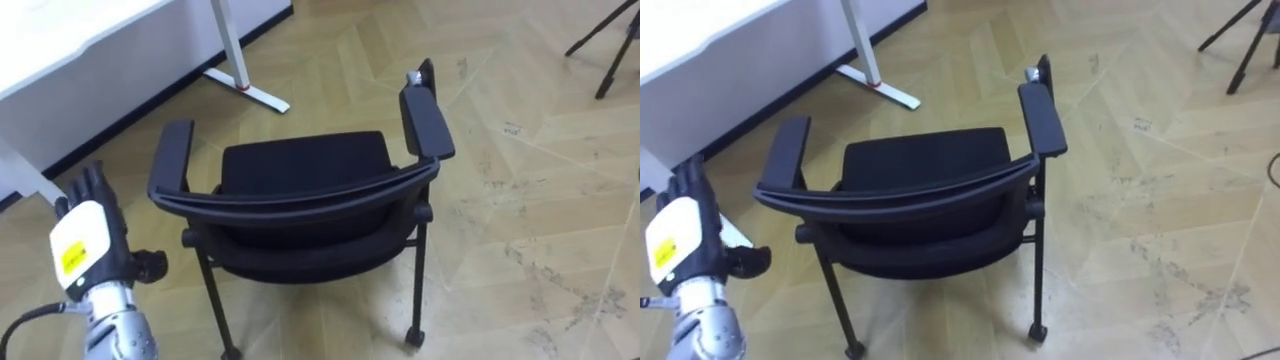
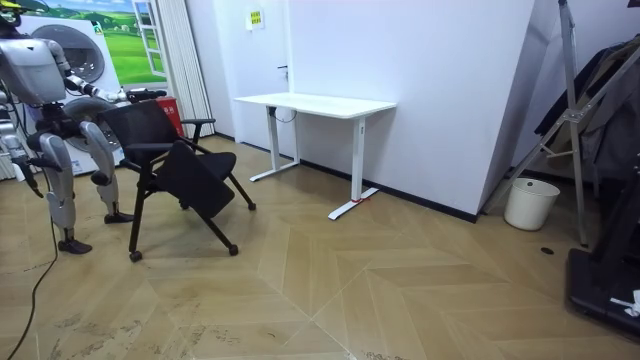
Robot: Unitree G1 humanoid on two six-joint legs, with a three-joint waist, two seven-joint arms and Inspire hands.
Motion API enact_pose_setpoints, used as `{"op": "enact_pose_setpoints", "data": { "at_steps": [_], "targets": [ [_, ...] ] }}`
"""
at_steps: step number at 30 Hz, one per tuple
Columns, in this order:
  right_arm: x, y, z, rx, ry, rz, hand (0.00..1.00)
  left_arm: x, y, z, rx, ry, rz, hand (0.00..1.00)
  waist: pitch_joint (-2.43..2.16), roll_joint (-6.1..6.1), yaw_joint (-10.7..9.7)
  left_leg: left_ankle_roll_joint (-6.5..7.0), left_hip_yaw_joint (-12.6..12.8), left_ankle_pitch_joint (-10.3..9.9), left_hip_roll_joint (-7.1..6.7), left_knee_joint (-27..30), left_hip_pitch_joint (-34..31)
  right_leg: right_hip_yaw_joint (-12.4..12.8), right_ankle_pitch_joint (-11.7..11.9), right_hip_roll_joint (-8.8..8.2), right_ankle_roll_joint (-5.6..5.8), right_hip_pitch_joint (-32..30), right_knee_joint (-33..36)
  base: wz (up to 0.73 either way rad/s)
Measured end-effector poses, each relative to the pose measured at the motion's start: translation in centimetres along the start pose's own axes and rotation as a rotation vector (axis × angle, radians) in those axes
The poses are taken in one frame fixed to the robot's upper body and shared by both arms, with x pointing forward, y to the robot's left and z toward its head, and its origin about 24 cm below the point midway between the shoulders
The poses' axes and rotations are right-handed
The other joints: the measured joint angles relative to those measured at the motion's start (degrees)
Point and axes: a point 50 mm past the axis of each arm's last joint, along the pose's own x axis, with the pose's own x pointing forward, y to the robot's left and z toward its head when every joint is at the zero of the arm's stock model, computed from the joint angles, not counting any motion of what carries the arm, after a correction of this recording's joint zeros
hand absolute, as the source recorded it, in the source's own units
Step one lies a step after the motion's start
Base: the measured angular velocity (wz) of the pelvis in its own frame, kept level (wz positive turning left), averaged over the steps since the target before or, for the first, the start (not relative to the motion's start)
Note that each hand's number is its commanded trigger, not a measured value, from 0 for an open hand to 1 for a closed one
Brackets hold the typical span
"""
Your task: Push chair
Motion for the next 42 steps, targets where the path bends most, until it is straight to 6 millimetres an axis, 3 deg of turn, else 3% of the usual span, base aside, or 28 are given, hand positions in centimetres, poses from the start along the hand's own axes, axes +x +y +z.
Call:
{"op": "enact_pose_setpoints", "data": {
  "at_steps": [7, 25, 32, 42],
  "targets": [
    [0.0, 0.2, 0.2, -0.016, -0.014, 0.005, 0.00, -0.9, -1.5, 1.4, 0.061, -0.100, -0.079, 0.00, -0.21, 0.19, -0.78, 0.00, 0.26, 0.00, 0.01, 0.01, 0.11, 0.74, 0.01, 0.01, -0.01, -0.19, 0.16, -0.02],
    [0.1, 0.6, 0.0, -0.016, 0.006, 0.021, 0.00, -1.0, -1.6, 2.2, 0.152, -0.148, -0.101, 0.00, -0.36, 0.78, -1.32, 0.01, 0.10, 0.01, 0.00, 0.00, -0.01, 0.34, 0.01, -0.03, -0.01, -0.18, 0.16, 0.00],
    [0.1, 0.7, 0.2, -0.010, 0.005, 0.025, 0.00, -1.5, -2.0, 4.2, 0.166, -0.246, -0.143, 0.00, -0.23, 1.09, -1.61, 0.01, 0.10, 0.01, 0.00, -0.06, 0.01, 0.28, 0.01, -0.03, -0.01, -0.17, 0.14, 0.00],
    [0.1, 0.7, 0.3, -0.025, 0.003, 0.027, 0.00, -2.0, -2.5, 5.0, 0.241, -0.324, -0.174, 0.00, -0.11, 0.89, -1.61, 0.00, 0.22, 0.01, -0.01, -0.07, 0.01, 0.45, 0.01, -0.02, -0.01, -0.31, 0.09, 0.00]
  ]
}}
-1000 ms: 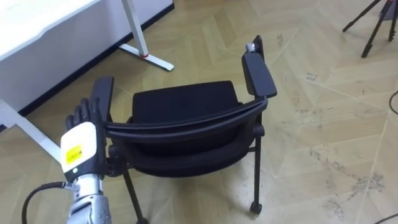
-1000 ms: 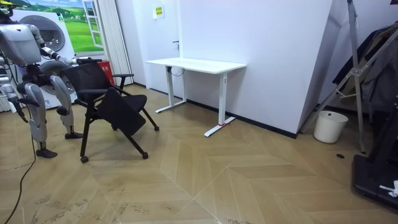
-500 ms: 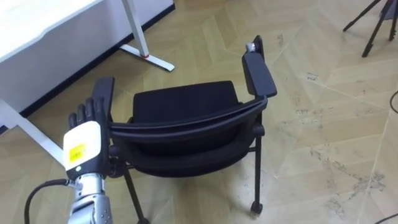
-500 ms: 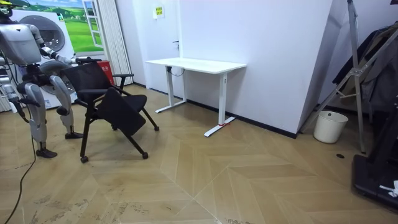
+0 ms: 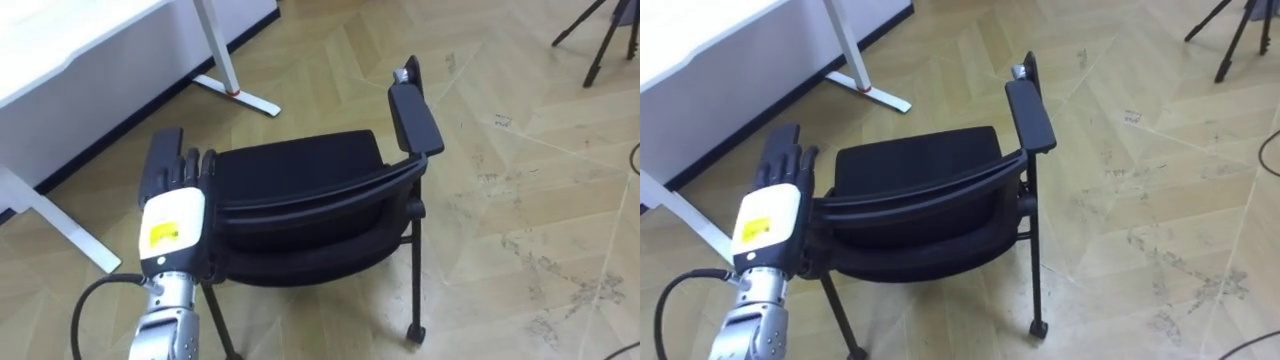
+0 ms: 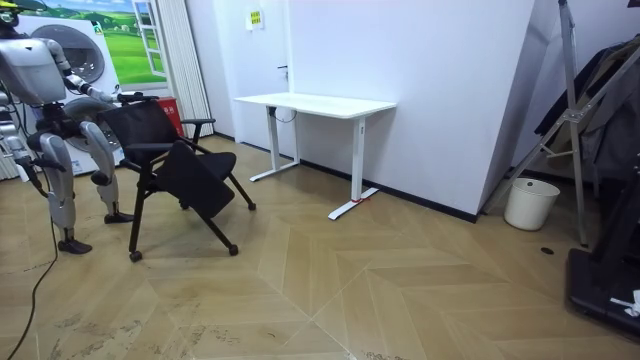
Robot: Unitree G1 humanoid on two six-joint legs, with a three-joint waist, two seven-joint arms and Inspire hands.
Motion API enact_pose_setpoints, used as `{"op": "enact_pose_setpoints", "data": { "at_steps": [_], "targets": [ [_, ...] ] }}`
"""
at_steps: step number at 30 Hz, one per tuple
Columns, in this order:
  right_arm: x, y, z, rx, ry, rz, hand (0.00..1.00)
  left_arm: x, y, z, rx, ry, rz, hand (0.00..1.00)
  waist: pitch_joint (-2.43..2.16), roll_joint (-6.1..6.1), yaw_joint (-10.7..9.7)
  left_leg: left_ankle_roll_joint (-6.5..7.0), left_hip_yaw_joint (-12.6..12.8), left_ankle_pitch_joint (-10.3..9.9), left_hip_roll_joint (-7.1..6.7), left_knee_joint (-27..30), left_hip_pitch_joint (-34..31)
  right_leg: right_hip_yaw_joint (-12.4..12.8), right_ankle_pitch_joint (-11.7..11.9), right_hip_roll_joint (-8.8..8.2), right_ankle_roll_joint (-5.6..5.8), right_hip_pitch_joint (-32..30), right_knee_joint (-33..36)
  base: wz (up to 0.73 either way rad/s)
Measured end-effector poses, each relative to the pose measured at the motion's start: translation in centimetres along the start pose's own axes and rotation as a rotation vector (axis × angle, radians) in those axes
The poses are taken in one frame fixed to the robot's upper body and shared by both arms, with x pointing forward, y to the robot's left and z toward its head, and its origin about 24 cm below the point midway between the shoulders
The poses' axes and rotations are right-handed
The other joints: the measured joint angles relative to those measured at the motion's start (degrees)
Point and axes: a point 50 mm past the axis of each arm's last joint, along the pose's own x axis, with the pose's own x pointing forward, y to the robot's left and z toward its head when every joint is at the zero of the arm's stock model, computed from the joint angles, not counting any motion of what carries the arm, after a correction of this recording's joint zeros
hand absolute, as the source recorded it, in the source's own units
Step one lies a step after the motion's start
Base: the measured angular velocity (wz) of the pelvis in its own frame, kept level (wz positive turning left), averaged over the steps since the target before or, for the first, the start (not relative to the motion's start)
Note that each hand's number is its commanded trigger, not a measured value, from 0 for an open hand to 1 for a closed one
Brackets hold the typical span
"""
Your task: Push chair
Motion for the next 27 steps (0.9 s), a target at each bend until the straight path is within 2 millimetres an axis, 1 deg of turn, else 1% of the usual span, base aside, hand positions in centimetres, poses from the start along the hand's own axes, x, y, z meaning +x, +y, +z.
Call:
{"op": "enact_pose_setpoints", "data": {
  "at_steps": [3, 10, 14, 19, 24, 27],
  "targets": [
    [0.0, 0.0, 0.1, -0.014, -0.002, 0.002, 0.00, 0.0, 0.0, 0.0, 0.000, -0.002, -0.001, 0.00, -0.02, 0.00, -0.01, 0.00, 0.03, 0.00, 0.00, 0.00, 0.00, 0.05, 0.00, 0.00, 0.00, 0.00, -0.03, 0.00],
    [0.0, 0.1, 0.0, -0.013, 0.008, 0.011, 0.00, 0.3, 0.9, 0.7, -0.002, -0.035, 0.031, 0.00, -0.06, -0.22, -0.20, 0.00, 0.04, 0.00, -0.01, 0.01, -0.03, 0.18, 0.00, 0.00, 0.00, 0.01, -0.24, 0.00],
    [0.0, 0.2, 0.0, -0.015, 0.001, 0.020, 0.00, 0.3, 0.7, 0.9, 0.008, -0.049, 0.009, 0.00, 0.03, -0.42, -0.23, 0.00, 0.05, 0.00, -0.01, -0.01, -0.02, 0.23, 0.00, 0.01, 0.00, 0.00, -0.22, 0.00],
    [0.0, 0.2, 0.0, -0.027, 0.000, 0.022, 0.00, 0.1, 0.2, 1.3, 0.016, -0.074, -0.031, 0.00, 0.03, -0.54, -0.60, 0.00, 0.11, 0.00, -0.02, -0.02, -0.01, 0.39, 0.00, 0.01, 0.00, -0.16, 0.03, 0.00],
    [0.0, 0.3, 0.3, -0.052, -0.009, 0.025, 0.00, -0.1, -0.3, 0.9, 0.045, -0.061, -0.048, 0.00, -0.07, -0.39, -1.08, 0.00, 0.68, 0.00, -0.01, -0.03, 0.37, 1.09, 0.00, -0.02, 0.00, -0.16, 0.14, -0.06],
    [0.0, 0.3, 0.4, -0.050, -0.011, 0.025, 0.00, -0.3, -0.8, 0.3, 0.105, -0.061, -0.056, 0.02, -0.08, -0.37, -1.22, 0.01, 1.53, 0.00, 0.00, -0.36, 1.26, 1.97, 0.00, -0.05, 0.01, 0.16, 0.16, -0.13]
  ]
}}
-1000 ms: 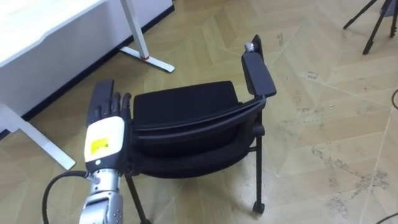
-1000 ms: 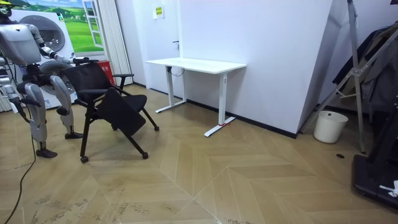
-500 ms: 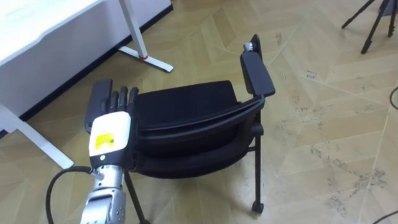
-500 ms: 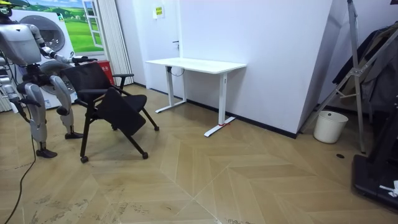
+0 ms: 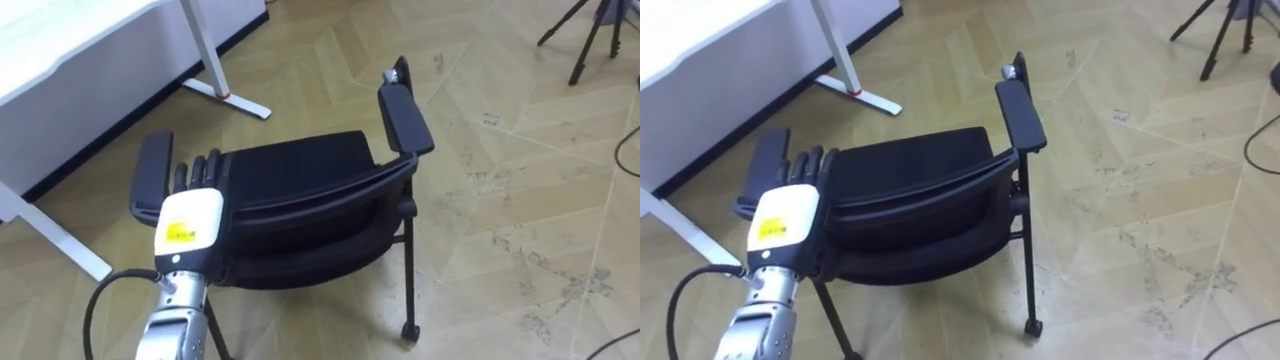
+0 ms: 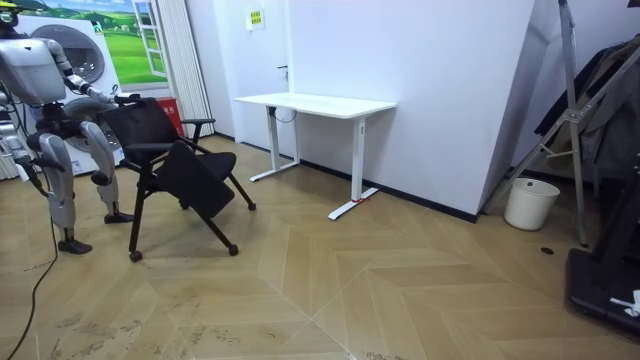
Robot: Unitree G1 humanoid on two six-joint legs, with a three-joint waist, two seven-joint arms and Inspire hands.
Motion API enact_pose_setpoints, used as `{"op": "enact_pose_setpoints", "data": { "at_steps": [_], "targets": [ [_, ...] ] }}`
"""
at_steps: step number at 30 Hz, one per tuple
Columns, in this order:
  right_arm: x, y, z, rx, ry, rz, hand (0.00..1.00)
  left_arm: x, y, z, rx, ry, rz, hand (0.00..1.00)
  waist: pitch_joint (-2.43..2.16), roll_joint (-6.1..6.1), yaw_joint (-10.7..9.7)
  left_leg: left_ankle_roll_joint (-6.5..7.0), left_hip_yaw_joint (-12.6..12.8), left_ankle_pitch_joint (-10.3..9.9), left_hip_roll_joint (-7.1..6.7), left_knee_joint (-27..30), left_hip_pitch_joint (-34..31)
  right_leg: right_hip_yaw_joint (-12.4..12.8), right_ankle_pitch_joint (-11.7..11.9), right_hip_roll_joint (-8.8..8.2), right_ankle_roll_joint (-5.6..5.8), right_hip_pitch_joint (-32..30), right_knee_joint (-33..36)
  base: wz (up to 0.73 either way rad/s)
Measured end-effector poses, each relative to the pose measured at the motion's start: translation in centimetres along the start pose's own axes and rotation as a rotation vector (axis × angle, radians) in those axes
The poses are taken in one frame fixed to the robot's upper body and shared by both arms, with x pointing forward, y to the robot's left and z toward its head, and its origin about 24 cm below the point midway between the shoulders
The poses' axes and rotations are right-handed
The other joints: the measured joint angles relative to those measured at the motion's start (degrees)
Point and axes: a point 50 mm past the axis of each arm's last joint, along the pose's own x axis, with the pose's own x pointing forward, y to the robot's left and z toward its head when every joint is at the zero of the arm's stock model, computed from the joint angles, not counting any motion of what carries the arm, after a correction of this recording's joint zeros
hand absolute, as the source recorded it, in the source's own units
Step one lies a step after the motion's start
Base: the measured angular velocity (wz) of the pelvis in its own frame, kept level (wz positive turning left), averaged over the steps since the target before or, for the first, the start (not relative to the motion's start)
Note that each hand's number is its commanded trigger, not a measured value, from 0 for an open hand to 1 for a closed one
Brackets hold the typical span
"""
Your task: Push chair
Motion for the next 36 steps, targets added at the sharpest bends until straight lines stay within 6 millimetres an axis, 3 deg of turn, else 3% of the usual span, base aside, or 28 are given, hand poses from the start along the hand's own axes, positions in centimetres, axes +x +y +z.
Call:
{"op": "enact_pose_setpoints", "data": {
  "at_steps": [1, 3, 4, 5, 10, 19, 32, 36],
  "targets": [
    [0.0, -0.1, 0.0, 0.004, -0.001, -0.002, 0.00, -0.1, -0.3, -0.2, 0.025, 0.000, -0.002, 0.04, 0.01, -0.01, -0.05, 0.00, 0.39, 0.00, 0.01, -0.20, 0.52, 0.43, 0.00, -0.02, 0.00, 0.18, 0.04, -0.19],
    [0.0, -0.1, -0.1, 0.005, 0.001, -0.004, 0.00, -0.4, -0.6, -0.6, 0.064, 0.003, -0.010, 0.25, 0.02, -0.04, -0.05, 0.03, 1.17, 0.02, 0.01, -0.94, 1.85, 1.20, 0.01, -0.03, 0.03, 0.85, -0.02, -0.22],
    [0.0, -0.1, -0.1, 0.006, 0.001, -0.005, 0.00, -0.6, -0.9, -1.0, 0.083, 0.009, -0.018, 0.55, 0.02, -0.05, -0.02, 0.03, 1.80, 0.02, 0.05, -1.04, 2.35, 1.85, 0.00, -0.03, 0.06, 0.90, -0.02, -0.22],
    [0.0, -0.2, -0.1, 0.015, 0.000, -0.005, 0.00, -0.6, -1.0, -1.1, 0.088, 0.013, -0.013, 1.00, 0.02, -0.05, -0.09, 0.03, 2.14, 0.02, 0.07, -1.06, 2.39, 2.32, -0.01, -0.02, 0.07, 0.77, -0.08, -0.19],
    [0.0, -0.2, -0.1, 0.025, 0.002, -0.006, 0.00, -0.6, -1.3, -1.7, 0.107, 0.030, -0.010, 1.00, 0.00, -0.06, -0.27, 0.03, 3.20, 0.02, 0.06, -1.12, 2.57, 3.95, -0.10, 0.00, 0.23, 0.03, 0.03, -0.12],
    [0.0, -0.2, -0.2, 0.024, 0.018, -0.007, 0.00, -0.3, -1.6, -1.9, 0.128, 0.043, -0.014, 1.00, -0.52, -0.31, -0.50, 0.03, 3.27, 0.02, 0.05, -1.27, 2.91, 4.09, 0.07, 0.01, 0.18, 0.05, 0.87, -0.01],
    [0.0, -0.2, 0.3, 0.011, 0.009, -0.055, 0.00, 0.5, -1.6, -2.5, 0.109, 0.077, -0.005, 1.00, -0.50, -0.23, -0.76, 0.03, 4.66, 0.01, 0.02, -2.13, 3.92, 5.52, 0.08, 0.04, 0.25, -0.09, 0.70, -0.05],
    [-0.1, -0.3, 1.4, -0.040, -0.041, -0.115, 0.00, 0.1, -1.7, -2.9, 0.109, 0.088, 0.002, 1.00, -0.51, -0.10, -1.97, 0.03, 4.60, 0.02, 0.02, -2.13, 3.84, 5.40, 0.08, 0.06, 0.25, -0.02, 0.62, 0.01]
  ]
}}
